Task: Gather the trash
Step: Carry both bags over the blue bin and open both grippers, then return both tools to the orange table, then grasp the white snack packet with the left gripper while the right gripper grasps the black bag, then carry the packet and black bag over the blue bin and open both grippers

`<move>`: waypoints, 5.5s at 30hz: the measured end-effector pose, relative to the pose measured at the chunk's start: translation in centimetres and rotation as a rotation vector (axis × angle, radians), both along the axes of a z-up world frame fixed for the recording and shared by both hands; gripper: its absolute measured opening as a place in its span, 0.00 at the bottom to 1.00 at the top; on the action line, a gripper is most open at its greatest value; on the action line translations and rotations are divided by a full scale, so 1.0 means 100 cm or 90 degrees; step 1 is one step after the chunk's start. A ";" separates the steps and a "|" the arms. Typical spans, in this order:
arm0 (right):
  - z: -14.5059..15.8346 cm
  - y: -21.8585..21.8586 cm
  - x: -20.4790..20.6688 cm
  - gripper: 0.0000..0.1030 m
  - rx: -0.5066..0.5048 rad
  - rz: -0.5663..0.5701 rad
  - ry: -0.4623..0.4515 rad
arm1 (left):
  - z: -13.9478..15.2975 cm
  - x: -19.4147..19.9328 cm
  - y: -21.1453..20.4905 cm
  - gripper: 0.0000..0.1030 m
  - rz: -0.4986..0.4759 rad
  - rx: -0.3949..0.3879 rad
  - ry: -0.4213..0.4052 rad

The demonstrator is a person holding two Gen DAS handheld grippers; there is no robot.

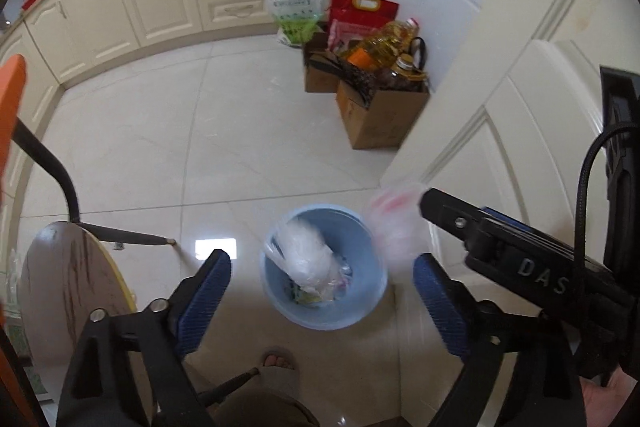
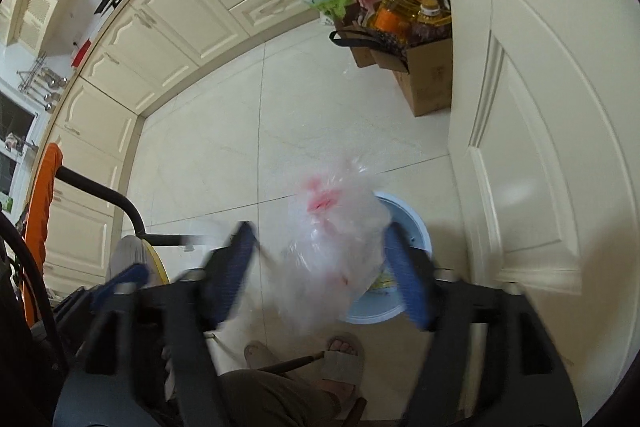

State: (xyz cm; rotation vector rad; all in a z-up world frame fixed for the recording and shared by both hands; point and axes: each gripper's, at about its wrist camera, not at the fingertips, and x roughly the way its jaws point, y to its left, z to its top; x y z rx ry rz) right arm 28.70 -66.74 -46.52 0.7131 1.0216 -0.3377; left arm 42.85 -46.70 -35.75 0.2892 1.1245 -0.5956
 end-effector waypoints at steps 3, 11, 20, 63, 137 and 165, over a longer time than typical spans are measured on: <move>0.003 -0.003 -0.007 0.87 -0.001 -0.018 0.003 | 0.001 -0.010 -0.001 0.94 0.002 0.010 -0.018; 0.024 -0.007 -0.028 1.00 -0.026 -0.061 0.010 | 0.022 -0.046 -0.001 0.97 -0.013 0.006 -0.052; 0.074 0.013 -0.052 1.00 -0.054 -0.072 -0.027 | 0.088 -0.104 0.052 0.99 -0.027 -0.054 -0.130; 0.348 0.446 -0.044 1.00 -0.368 0.318 -0.352 | 0.192 -0.437 0.459 0.99 0.423 -0.174 -0.451; 0.144 0.439 0.158 0.41 -0.188 0.457 -0.123 | 0.124 0.086 0.447 0.10 0.425 -0.133 -0.151; 0.267 0.331 -0.010 0.41 -0.216 0.324 -0.298 | 0.190 -0.218 0.356 0.10 0.255 -0.188 -0.360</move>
